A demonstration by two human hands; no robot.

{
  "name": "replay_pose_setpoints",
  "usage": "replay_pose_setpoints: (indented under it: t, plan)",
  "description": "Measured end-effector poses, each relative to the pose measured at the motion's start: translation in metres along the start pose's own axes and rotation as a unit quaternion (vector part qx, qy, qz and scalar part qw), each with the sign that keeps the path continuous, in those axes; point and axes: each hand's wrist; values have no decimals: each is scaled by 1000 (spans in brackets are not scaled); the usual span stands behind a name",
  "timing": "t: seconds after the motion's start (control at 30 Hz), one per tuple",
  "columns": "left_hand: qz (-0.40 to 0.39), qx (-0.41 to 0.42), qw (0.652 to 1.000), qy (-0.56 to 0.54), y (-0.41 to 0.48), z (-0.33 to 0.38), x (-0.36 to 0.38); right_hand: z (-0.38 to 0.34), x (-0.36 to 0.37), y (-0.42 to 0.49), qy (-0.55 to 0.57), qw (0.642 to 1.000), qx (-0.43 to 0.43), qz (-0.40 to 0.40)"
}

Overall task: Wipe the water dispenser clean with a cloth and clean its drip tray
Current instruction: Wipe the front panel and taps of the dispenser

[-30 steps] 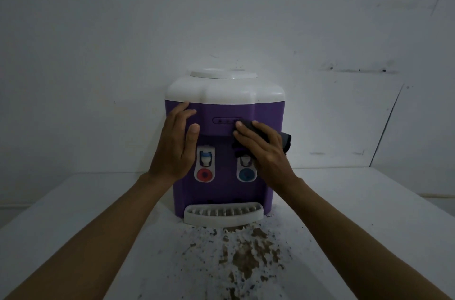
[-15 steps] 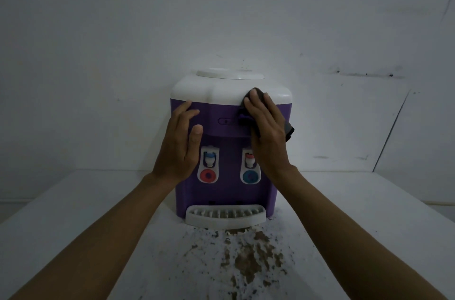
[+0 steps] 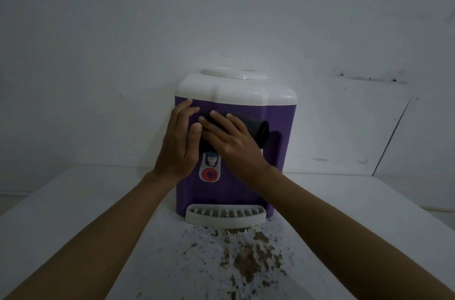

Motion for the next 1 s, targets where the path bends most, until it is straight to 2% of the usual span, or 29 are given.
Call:
replay_pose_setpoints:
  t: [0.27,0.4,0.53,0.73,0.83,0.93,1.0]
  plan:
    - [-8,4,1000,-9,-1,-1,-2,12,-13,-53,9,1000,-2,-5]
    - [-13,4,1000,-11,0,-1,-4,22,-12,-73,36,999,39,6]
    - [-10,7,1000,-11,-1,-3,-6,12,-4,-56,60,996,55,27]
    - [35,-16,999,-6,-10,2,-3,-9,5,-8,14,997,59,37]
    - [37,-70,996,-34,-18,11,-3,-11,2,-12,-24,994,99,42]
    - [-19,-155,982,-101,-21,28,0,-19,-1,-12,36,981,170,90]
    - [-42,-213,959,-184,-19,41,5,-26,-2,-4,96,968,209,104]
Point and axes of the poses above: each hand's wrist, its own y-axis towards the middle knuckle, its own x-axis out of the palm, z = x × y, and after that the axes turned 9 degrees about -x, right-handed
